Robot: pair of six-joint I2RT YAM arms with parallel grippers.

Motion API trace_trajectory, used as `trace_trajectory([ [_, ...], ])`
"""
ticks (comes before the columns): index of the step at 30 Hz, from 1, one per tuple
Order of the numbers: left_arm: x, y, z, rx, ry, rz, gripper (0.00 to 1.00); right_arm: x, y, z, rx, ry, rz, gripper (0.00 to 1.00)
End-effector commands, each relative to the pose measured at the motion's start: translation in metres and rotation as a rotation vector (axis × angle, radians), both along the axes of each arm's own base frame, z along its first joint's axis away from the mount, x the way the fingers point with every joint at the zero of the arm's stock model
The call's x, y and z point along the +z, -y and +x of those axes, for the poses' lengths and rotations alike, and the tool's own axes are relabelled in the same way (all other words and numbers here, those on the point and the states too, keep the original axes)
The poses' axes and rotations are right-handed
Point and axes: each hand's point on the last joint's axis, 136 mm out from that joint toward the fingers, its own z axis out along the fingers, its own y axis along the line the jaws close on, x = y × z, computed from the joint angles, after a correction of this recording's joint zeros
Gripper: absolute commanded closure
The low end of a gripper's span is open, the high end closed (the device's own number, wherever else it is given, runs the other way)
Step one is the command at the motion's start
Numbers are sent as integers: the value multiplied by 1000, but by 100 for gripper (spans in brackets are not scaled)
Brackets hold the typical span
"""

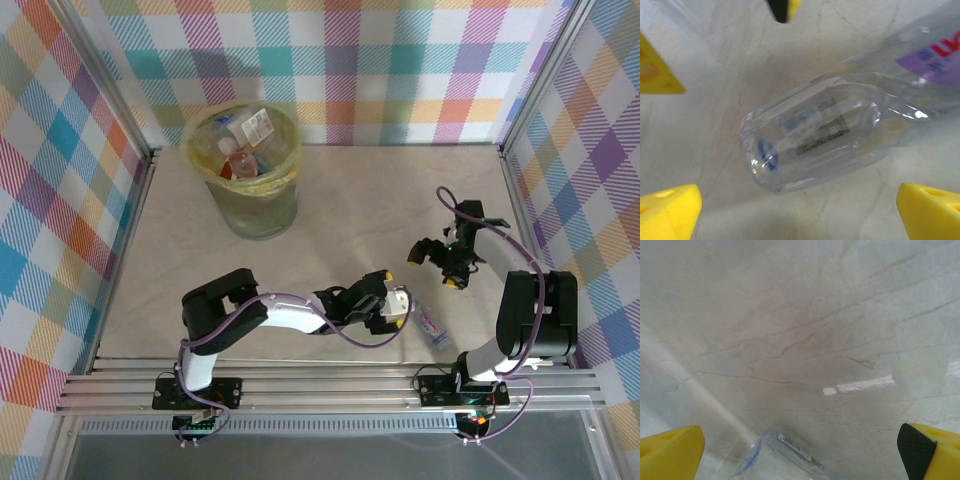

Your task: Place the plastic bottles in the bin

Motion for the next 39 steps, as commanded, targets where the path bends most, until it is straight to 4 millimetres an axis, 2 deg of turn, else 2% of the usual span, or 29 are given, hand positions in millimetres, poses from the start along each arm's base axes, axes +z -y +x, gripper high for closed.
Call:
trace_trajectory([
  [1,20,11,23,124,70,-71,0,-5,-5,-10,-26,-24,44,0],
  [4,26,14,31,182,58,-112,0,-11,-7,-16,-33,-35,58,0],
  [6,29,18,29,189,26,-143,0,-9,-9,-19,-33,-29,74,1],
  [13,26,14,29,232,-27,-171,0,12,-9,-26,-25,18,66,0],
  [18,36,5,29,270,-43,-208,0,17,-5,-37,-18,3,23,0],
  [21,42,-2,27,289,-59,-226,0,14,-6,-50,5,-33,-27,0],
  [26,36,-13,23,314,-98,-227,0,12,-18,-66,38,-44,-43,0],
  [35,38,-36,21,377,-107,-231,0,-2,-33,-77,110,-91,-69,0],
  [39,51,-48,24,424,-94,-260,0,-14,-33,-76,116,-120,-79,1],
])
